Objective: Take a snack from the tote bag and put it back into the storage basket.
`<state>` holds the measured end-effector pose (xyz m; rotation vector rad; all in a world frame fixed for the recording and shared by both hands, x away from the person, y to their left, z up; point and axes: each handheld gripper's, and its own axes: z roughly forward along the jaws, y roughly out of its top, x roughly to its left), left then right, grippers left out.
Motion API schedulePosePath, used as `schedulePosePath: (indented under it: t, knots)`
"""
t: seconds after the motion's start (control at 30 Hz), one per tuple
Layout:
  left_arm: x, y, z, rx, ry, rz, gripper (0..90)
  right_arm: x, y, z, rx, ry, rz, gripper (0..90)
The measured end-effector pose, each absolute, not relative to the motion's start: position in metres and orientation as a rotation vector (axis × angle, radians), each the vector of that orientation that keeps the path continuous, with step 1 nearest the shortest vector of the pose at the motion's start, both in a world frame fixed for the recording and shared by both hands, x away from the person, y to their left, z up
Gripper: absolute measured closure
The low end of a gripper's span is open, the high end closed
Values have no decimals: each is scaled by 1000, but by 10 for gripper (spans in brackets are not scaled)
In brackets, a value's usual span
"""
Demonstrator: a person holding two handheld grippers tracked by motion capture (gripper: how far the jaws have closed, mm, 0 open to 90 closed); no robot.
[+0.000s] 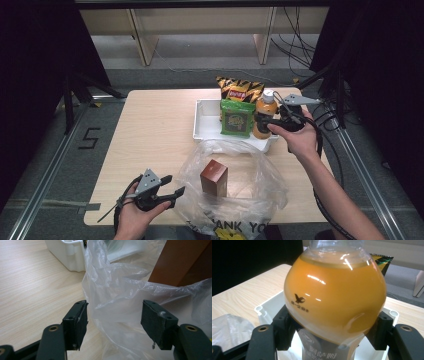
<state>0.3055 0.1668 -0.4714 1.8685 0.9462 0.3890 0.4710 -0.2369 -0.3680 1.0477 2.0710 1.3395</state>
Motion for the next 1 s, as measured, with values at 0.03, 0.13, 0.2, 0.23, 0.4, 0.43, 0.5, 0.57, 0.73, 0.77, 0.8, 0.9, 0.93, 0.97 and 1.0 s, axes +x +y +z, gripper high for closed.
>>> schedulePosePath:
  t: [0.03,0.13,0.2,0.23,0.4,0.43,0.5,0.57,0.73,0.77,0.8,0.9,0.93,0.97,1.0]
  knots:
    - [305,166,-471,1865,950,384,373,471,-237,-368,1063,2084,1324,359]
    - [305,167,-470,1868,950,393,373,474,-237,-371,1075,2066,1327,359]
    - [305,169,-470,1861,955,392,373,476,-238,-373,1074,2076,1323,358]
    - [305,170,-470,1859,955,392,373,476,-237,-374,1084,2068,1322,358]
    - [305,170,-469,1867,948,405,374,480,-241,-377,1070,2072,1292,358]
    - [304,170,-470,1861,960,396,373,481,-241,-377,1071,2065,1289,358]
    - [304,169,-470,1863,956,395,373,482,-241,-378,1101,2062,1291,358]
    - [304,169,-470,1860,959,396,373,483,-242,-380,1116,2056,1288,358]
    - [305,170,-471,1859,955,390,373,486,-245,-381,1131,2071,1271,358]
    - [305,169,-471,1859,955,390,373,488,-245,-382,1124,2066,1284,358]
    - [305,169,-471,1860,954,390,373,487,-245,-382,1142,2059,1278,358]
    - [305,169,-471,1859,955,390,373,490,-245,-383,1137,2050,1281,358]
    - [305,169,-471,1859,956,388,373,491,-245,-383,1133,2054,1278,358]
    - [305,170,-471,1862,952,389,373,491,-244,-383,1145,2027,1273,358]
    - [305,170,-471,1866,947,391,373,492,-245,-383,1127,2060,1262,358]
